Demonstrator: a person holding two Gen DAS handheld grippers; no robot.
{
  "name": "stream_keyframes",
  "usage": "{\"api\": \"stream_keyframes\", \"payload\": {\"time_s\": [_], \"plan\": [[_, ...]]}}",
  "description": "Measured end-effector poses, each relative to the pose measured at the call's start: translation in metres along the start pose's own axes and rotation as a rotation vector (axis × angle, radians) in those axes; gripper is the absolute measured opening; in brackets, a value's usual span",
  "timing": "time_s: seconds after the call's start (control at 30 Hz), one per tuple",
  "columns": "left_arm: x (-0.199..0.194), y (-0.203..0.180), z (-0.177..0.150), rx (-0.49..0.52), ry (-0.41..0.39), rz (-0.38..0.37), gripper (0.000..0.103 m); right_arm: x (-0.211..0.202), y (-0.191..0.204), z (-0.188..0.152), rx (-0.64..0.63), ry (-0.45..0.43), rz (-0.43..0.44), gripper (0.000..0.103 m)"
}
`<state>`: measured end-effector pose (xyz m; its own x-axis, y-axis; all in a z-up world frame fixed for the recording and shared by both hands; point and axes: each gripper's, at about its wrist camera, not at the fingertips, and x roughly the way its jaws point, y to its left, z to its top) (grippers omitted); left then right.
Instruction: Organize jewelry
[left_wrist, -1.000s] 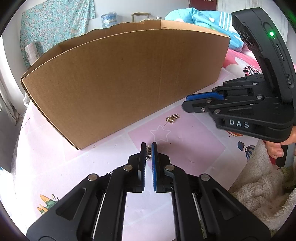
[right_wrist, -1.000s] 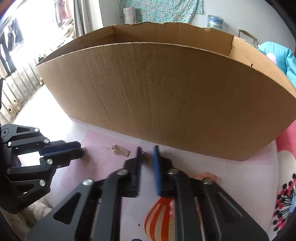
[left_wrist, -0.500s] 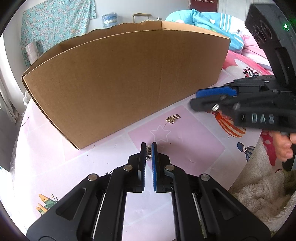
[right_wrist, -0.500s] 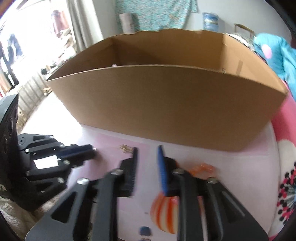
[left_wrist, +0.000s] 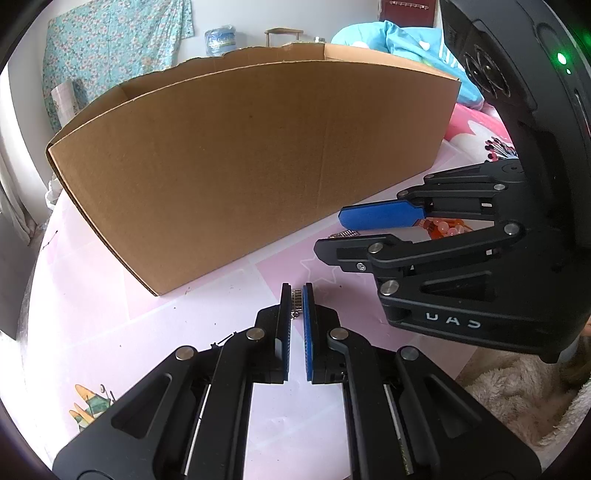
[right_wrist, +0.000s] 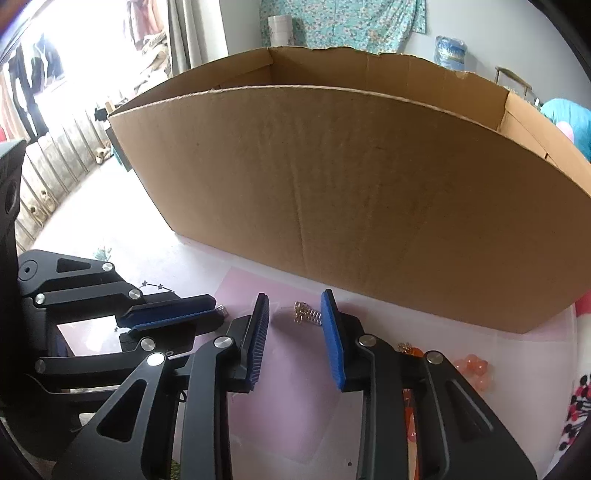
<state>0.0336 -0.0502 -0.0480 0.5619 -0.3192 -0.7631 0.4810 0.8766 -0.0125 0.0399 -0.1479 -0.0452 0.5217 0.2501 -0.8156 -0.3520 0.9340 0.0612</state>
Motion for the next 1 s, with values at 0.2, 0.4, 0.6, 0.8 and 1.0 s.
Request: {"api": "stream_keyframes", "payload": {"time_s": [0.2,0.4,0.6,0.8,1.0], "plan": [[-0.001,0.001,0.0,0.0,-0.001,-0.002,0.005,0.0,0.009,-0.001,-0.032,0.0,-0.037,0.02],[0.0,0.0,0.0,-0.001,-0.002,-0.001,0.006,-0.002,0.01,0.001,-0.044,0.003,-0.052,0.012],[-0.001,0.001,0.0,-0.001,-0.003,-0.003,0.006,0.001,0.01,0.007,-0.042,-0.002,-0.047,0.005],[0.0,0.002,-0.001,0.002,-0.007,-0.002,0.006,0.001,0.003,0.005,-0.018,-0.002,-0.031,0.004],[-0.001,0.001,0.0,-0.001,-0.011,-0.002,0.006,-0.006,-0.004,0.002,-0.001,-0.006,-0.021,0.004]]}}
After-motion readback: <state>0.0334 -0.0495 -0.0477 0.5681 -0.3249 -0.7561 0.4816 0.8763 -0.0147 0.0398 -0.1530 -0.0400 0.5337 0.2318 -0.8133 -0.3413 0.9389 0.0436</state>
